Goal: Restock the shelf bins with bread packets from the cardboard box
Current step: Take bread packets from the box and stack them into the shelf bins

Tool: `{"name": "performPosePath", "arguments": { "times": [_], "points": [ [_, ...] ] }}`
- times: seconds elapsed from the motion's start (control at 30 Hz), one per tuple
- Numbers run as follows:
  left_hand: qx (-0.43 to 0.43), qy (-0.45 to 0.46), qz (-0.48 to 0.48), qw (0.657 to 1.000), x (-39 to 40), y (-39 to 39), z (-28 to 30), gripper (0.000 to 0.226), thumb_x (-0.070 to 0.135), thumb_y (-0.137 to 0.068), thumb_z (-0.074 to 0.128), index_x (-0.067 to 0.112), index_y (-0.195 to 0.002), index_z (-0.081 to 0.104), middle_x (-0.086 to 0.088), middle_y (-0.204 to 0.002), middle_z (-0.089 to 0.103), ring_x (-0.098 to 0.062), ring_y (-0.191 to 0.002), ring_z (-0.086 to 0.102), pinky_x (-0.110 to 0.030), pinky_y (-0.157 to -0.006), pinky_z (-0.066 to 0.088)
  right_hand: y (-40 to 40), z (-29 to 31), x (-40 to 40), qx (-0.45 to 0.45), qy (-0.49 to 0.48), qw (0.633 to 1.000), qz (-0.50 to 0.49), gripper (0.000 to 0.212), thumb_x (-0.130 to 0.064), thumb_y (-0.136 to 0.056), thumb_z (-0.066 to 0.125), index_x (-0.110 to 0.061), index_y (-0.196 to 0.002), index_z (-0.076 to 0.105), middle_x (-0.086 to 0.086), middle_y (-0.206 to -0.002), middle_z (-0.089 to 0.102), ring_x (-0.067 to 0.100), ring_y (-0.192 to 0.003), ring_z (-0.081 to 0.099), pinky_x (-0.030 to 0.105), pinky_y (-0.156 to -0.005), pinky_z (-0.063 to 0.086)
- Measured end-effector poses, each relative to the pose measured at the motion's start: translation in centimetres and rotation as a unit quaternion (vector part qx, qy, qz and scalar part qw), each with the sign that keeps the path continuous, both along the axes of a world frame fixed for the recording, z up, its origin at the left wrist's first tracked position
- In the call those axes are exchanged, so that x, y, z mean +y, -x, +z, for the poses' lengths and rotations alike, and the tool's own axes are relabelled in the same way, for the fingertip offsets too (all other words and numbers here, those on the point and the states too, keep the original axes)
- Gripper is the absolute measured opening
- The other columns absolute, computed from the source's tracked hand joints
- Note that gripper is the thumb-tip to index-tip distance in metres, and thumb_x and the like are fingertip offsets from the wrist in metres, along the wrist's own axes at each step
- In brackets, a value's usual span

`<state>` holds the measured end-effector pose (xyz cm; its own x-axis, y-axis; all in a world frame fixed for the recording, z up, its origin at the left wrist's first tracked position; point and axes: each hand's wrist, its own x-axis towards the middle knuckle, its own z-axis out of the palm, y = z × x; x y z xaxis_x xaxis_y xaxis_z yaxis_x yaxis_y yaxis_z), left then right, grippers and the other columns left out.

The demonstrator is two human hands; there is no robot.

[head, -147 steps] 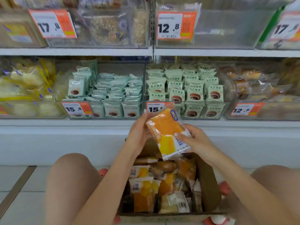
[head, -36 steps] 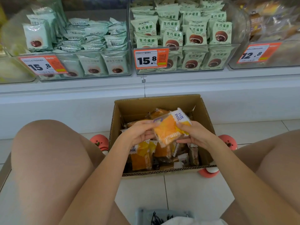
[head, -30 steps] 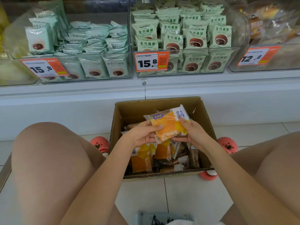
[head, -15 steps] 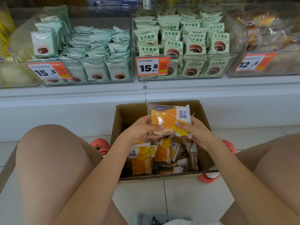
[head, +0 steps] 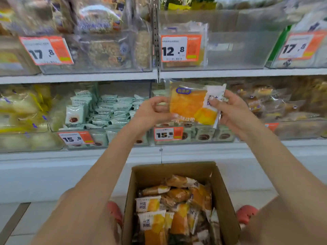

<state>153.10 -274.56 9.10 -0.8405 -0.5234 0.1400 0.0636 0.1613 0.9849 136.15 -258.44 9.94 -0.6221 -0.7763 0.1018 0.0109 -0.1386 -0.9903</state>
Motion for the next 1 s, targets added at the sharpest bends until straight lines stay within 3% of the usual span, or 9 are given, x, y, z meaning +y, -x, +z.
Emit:
{"name": "performPosePath", "arguments": {
  "times": [0.13, 0.23, 0.37, 0.47, 0.53, 0.6, 0.73, 0.87, 1.0],
  "points": [
    [0.171, 0.089, 0.201, 0.961, -2.8, 2.6, 7.7, 0.017, 0.016, -0.083, 0.072, 0.017, -0.099, 0.066, 0.005, -0.083, 0.071, -0.002, -0.078, 0.066, -0.019, -0.076, 0.053, 2.9, 10.5, -2.0, 0.133, 0.121, 0.979, -0.095, 0.064, -0.053, -0.043, 0.082, -0.026, -0.098, 0.062, -0.003, -0.098, 0.07, 0.015, -0.094, 0.067, 0.034, -0.078, 0.058],
    [0.224, 0.228, 0.247, 0.915, -4.7, 4.7, 12.6, 0.032, 0.022, -0.086, 0.069, 0.02, -0.116, 0.059, 0.003, -0.111, 0.066, -0.005, -0.104, 0.061, -0.021, -0.093, 0.049, 5.3, 15.9, -4.4, 0.229, 0.17, 0.949, -0.131, 0.051, -0.054, -0.056, 0.083, -0.029, -0.096, 0.062, 0.001, -0.104, 0.068, 0.021, -0.102, 0.064, 0.039, -0.091, 0.053],
    [0.166, 0.378, 0.245, 0.877, -7.5, 8.7, 17.7, 0.06, 0.024, -0.085, 0.07, 0.014, -0.139, 0.045, 0.001, -0.132, 0.054, -0.007, -0.117, 0.051, -0.017, -0.1, 0.04, 8.8, 18.1, -9.1, 0.267, 0.115, 0.951, -0.103, 0.023, -0.019, -0.082, 0.072, -0.025, -0.101, 0.061, 0.002, -0.105, 0.069, 0.021, -0.1, 0.065, 0.045, -0.091, 0.053],
    [0.019, 0.464, 0.175, 0.868, -8.9, 10.5, 18.9, 0.06, 0.03, -0.08, 0.074, 0.013, -0.133, 0.051, 0.0, -0.117, 0.06, -0.014, -0.107, 0.057, -0.024, -0.093, 0.044, 10.2, 17.4, -11.4, 0.267, 0.033, 0.963, -0.015, 0.02, -0.009, -0.084, 0.067, -0.022, -0.098, 0.062, -0.008, -0.091, 0.072, 0.008, -0.085, 0.067, 0.033, -0.089, 0.053],
    [-0.091, 0.553, 0.142, 0.816, -9.2, 10.8, 18.4, 0.051, 0.04, -0.079, 0.074, 0.017, -0.122, 0.06, 0.009, -0.102, 0.06, -0.011, -0.096, 0.057, -0.027, -0.085, 0.045, 10.6, 17.1, -12.2, 0.262, 0.002, 0.964, 0.036, 0.022, -0.004, -0.083, 0.067, -0.019, -0.099, 0.063, -0.003, -0.093, 0.071, 0.01, -0.084, 0.067, 0.032, -0.087, 0.052],
    [-0.118, 0.599, 0.154, 0.777, -9.4, 10.8, 18.2, 0.045, 0.045, -0.078, 0.072, 0.019, -0.114, 0.064, 0.01, -0.094, 0.059, -0.012, -0.09, 0.055, -0.031, -0.084, 0.044, 10.4, 17.1, -12.8, 0.262, -0.004, 0.964, 0.049, 0.023, -0.003, -0.083, 0.066, -0.016, -0.102, 0.063, 0.003, -0.098, 0.07, 0.013, -0.086, 0.066, 0.034, -0.089, 0.053],
    [-0.068, 0.55, 0.135, 0.821, -10.0, 10.6, 19.1, 0.042, 0.029, -0.072, 0.081, 0.018, -0.11, 0.066, 0.011, -0.083, 0.056, -0.013, -0.086, 0.056, -0.036, -0.087, 0.048, 10.1, 17.5, -13.0, 0.24, -0.03, 0.968, 0.06, 0.031, -0.006, -0.086, 0.065, -0.012, -0.115, 0.059, 0.001, -0.099, 0.069, 0.012, -0.084, 0.066, 0.03, -0.074, 0.056],
    [-0.128, 0.58, 0.077, 0.801, -9.5, 11.2, 19.4, 0.03, 0.019, -0.076, 0.079, 0.024, -0.105, 0.071, 0.013, -0.082, 0.063, -0.007, -0.083, 0.059, -0.033, -0.089, 0.049, 10.5, 18.5, -11.4, 0.391, -0.294, 0.872, 0.026, 0.026, -0.017, -0.084, 0.07, -0.011, -0.109, 0.065, -0.001, -0.095, 0.069, 0.014, -0.085, 0.066, 0.031, -0.071, 0.056],
    [-0.141, 0.576, 0.081, 0.801, -9.6, 11.8, 19.1, 0.019, 0.02, -0.079, 0.076, 0.032, -0.094, 0.073, 0.022, -0.077, 0.063, -0.006, -0.089, 0.061, -0.047, -0.099, 0.042, 10.6, 18.7, -11.3, 0.328, -0.303, 0.895, 0.016, 0.043, -0.01, -0.084, 0.07, -0.011, -0.123, 0.052, 0.005, -0.105, 0.064, 0.015, -0.063, 0.071, 0.031, -0.063, 0.06]
  ]
}}
